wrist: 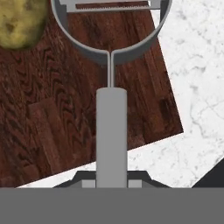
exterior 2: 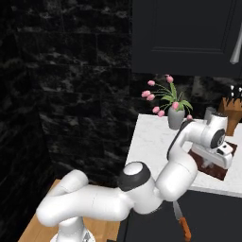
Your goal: Place the appropriate cutting tool for cutting the potato skin on the cutting board.
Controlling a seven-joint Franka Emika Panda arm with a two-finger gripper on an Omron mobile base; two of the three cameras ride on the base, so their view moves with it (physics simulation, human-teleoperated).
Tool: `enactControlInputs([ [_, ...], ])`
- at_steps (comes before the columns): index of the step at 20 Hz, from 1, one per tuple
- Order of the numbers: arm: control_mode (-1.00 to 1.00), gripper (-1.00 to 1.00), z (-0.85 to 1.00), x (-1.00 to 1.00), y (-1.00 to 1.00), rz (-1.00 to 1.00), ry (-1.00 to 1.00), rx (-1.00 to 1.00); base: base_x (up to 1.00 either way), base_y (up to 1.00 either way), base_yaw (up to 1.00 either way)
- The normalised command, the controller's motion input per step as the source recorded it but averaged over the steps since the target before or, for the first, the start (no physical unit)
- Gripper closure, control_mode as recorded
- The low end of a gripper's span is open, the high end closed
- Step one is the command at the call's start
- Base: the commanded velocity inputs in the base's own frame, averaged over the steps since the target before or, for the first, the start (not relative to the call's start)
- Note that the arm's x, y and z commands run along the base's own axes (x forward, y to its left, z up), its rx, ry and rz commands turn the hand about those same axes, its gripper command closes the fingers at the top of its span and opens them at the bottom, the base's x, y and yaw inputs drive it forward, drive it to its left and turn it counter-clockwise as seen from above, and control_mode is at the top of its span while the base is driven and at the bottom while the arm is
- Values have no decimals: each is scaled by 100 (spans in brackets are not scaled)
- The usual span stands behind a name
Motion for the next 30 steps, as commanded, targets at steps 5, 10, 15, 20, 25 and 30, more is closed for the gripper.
enactControlInputs([
  [5,-100,100,-32,24,0,0,0,0,0,0,0],
  [10,-100,100,-25,12,0,0,0,0,0,0,0],
  [15,-100,100,-22,8,0,-2,0,0,0,0,0],
  [20,-100,-100,-5,3,-4,-1,0,0,0,0,0],
  [25,-100,-100,-1,0,-3,-1,0,0,0,0,0],
  [30,-100,-100,1,0,0,0,0,0,0,0,0],
])
